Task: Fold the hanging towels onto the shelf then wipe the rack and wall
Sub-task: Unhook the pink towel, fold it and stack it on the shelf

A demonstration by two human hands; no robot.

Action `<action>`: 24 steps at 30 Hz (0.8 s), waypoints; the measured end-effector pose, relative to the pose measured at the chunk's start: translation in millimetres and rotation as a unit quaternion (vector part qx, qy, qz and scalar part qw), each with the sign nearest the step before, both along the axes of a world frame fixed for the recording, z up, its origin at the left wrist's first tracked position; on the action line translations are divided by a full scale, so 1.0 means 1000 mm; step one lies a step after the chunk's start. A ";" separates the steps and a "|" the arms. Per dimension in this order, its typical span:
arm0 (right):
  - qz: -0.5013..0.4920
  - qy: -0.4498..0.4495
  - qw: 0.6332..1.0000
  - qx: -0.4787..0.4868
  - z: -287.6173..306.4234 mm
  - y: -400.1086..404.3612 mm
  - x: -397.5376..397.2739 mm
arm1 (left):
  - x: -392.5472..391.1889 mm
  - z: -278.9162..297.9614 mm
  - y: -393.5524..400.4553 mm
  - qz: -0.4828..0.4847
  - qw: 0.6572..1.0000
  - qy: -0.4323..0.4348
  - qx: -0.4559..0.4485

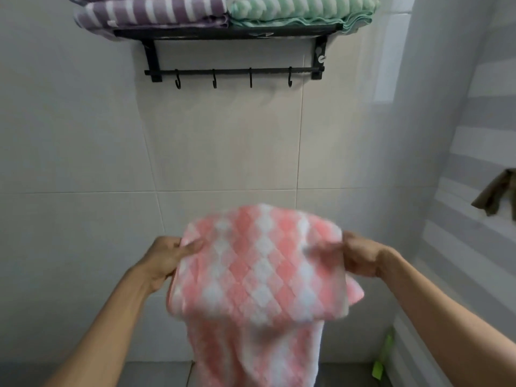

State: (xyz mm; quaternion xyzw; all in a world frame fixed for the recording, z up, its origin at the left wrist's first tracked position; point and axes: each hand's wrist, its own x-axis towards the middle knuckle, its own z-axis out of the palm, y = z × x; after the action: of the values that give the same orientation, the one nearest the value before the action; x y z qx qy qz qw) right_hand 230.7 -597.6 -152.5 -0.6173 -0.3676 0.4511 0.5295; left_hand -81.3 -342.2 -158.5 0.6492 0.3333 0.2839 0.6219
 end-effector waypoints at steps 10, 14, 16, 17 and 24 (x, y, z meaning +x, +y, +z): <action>-0.002 -0.029 0.999 -0.024 -0.003 0.020 0.004 | -0.005 -0.012 0.011 -0.025 0.999 0.026 -0.038; -0.081 0.011 0.994 0.068 0.014 0.032 0.007 | 0.000 0.000 0.021 0.094 0.988 -0.082 -0.090; -0.102 0.090 0.983 0.120 0.034 0.037 0.011 | -0.002 0.022 0.027 0.041 0.981 -0.164 -0.094; -0.103 0.119 0.978 0.136 0.042 0.037 0.010 | -0.003 0.027 0.023 0.005 0.986 -0.151 -0.076; -0.142 0.099 0.974 0.148 0.051 0.033 0.011 | -0.003 0.007 0.022 0.122 0.992 0.031 0.016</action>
State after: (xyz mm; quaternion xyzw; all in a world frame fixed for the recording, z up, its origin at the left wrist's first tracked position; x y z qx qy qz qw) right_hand 242.1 -564.5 -101.6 -0.5302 -0.2848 0.3705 0.7075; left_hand -84.4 -320.6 -151.6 0.6222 0.4249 0.3426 0.5612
